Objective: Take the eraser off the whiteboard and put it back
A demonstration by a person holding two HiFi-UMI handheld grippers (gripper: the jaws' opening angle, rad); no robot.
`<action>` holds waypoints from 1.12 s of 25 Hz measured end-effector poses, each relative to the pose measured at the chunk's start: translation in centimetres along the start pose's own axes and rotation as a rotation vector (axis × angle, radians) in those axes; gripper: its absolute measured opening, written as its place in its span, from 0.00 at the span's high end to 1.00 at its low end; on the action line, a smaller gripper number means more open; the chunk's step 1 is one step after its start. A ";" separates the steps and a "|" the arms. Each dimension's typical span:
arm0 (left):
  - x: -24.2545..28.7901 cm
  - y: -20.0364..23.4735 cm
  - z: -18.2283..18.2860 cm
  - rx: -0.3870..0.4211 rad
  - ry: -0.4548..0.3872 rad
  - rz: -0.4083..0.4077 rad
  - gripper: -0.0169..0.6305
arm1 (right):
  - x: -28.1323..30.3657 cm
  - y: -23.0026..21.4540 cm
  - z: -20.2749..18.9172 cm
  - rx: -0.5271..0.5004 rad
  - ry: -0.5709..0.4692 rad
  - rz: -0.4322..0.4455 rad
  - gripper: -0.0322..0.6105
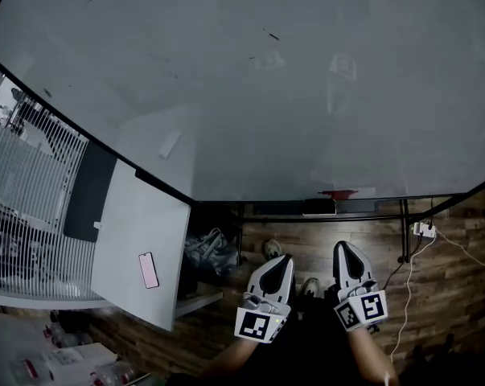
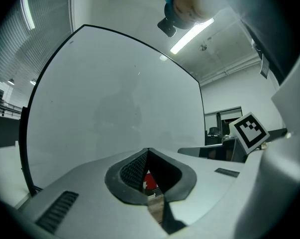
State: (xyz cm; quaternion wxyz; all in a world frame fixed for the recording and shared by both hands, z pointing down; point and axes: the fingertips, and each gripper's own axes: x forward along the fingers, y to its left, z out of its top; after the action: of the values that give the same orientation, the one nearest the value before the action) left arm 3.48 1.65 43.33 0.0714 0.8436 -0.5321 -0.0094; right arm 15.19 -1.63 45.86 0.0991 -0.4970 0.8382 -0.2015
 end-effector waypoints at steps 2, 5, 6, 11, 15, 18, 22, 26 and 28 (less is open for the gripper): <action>0.6 0.6 -0.4 -0.008 0.010 -0.003 0.96 | 0.7 -0.3 -0.7 0.005 0.015 -0.008 0.93; 1.6 1.2 -1.0 -0.010 0.022 -0.010 0.96 | 1.6 -0.9 -1.6 0.025 0.034 -0.015 0.93; 1.9 1.4 -1.2 -0.009 0.026 -0.014 0.96 | 1.8 -1.2 -2.0 0.037 0.040 -0.017 0.93; 3.2 2.0 -2.2 -0.009 0.042 -0.027 0.96 | 2.8 -2.7 -4.2 0.091 0.080 -0.045 0.93; 3.9 2.4 -2.7 -0.015 0.046 -0.031 0.96 | 3.4 -3.9 -5.9 0.153 0.102 -0.067 0.93; 4.3 2.7 -3.0 -0.015 0.047 -0.033 0.96 | 3.9 -4.7 -7.2 0.228 0.116 -0.075 0.93; 4.8 3.2 -3.4 -0.014 0.052 -0.031 0.96 | 4.5 -5.7 -9.1 0.338 0.138 -0.080 0.93; 5.1 3.7 -3.7 -0.010 0.059 -0.029 0.96 | 5.1 -6.8 -10.9 0.447 0.156 -0.096 0.93; 5.1 3.8 -3.9 -0.009 0.068 -0.031 0.96 | 5.4 -7.3 -11.8 0.495 0.170 -0.109 0.93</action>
State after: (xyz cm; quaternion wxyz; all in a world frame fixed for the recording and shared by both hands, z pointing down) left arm 2.61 -4.10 48.00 0.0932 0.8512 -0.5162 0.0156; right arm 14.00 -6.61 59.87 0.1361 -0.4832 0.7407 -0.4464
